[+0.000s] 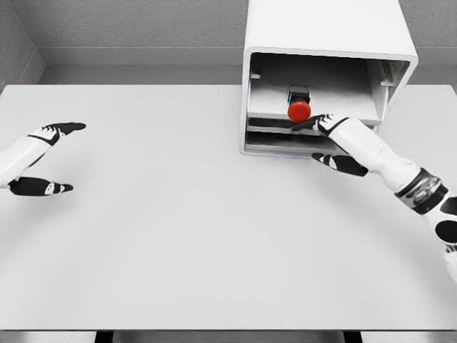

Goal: Slide open multi-storey tabletop storage cabinets and put open load switch and slide close multi-storey tabletop storage cabinets

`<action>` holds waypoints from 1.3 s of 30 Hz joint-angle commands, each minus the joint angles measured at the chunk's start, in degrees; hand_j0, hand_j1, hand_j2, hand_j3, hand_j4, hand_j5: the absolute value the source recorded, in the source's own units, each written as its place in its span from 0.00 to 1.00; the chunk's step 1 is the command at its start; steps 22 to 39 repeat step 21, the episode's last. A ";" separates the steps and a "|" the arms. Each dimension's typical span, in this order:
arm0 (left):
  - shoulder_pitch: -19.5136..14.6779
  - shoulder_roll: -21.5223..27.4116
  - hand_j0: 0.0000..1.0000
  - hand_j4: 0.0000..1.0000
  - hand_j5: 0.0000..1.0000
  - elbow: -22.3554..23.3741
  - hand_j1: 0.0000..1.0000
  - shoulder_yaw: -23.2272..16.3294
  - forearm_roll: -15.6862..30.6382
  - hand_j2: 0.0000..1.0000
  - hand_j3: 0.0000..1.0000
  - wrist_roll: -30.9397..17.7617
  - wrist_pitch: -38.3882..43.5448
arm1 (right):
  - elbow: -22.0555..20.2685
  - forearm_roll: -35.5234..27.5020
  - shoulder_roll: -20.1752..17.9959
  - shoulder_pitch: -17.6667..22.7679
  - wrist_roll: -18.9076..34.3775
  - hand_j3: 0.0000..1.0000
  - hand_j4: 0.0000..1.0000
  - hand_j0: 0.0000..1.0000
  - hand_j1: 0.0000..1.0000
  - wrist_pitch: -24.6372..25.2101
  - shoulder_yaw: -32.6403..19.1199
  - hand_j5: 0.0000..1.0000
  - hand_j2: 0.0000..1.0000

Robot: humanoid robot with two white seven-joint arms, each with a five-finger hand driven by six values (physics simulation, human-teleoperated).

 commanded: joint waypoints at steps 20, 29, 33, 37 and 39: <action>0.70 0.05 1.00 1.00 1.00 -0.12 1.00 0.80 0.02 1.00 1.00 0.12 0.14 | -5.85 -7.34 -9.79 10.11 -0.39 0.78 0.78 0.78 0.78 0.05 -5.89 0.78 0.78; 0.70 0.05 1.00 1.00 1.00 -0.12 1.00 0.80 0.02 1.00 1.00 0.12 0.14 | -5.85 -7.34 -9.79 10.11 -0.39 0.78 0.78 0.78 0.78 0.05 -5.89 0.78 0.78; 0.70 0.05 1.00 1.00 1.00 -0.12 1.00 0.80 0.02 1.00 1.00 0.12 0.14 | -5.85 -7.34 -9.79 10.11 -0.39 0.78 0.78 0.78 0.78 0.05 -5.89 0.78 0.78; 0.70 0.05 1.00 1.00 1.00 -0.12 1.00 0.80 0.02 1.00 1.00 0.12 0.14 | -5.85 -7.34 -9.79 10.11 -0.39 0.78 0.78 0.78 0.78 0.05 -5.89 0.78 0.78; 0.70 0.05 1.00 1.00 1.00 -0.12 1.00 0.80 0.02 1.00 1.00 0.12 0.14 | -5.85 -7.34 -9.79 10.11 -0.39 0.78 0.78 0.78 0.78 0.05 -5.89 0.78 0.78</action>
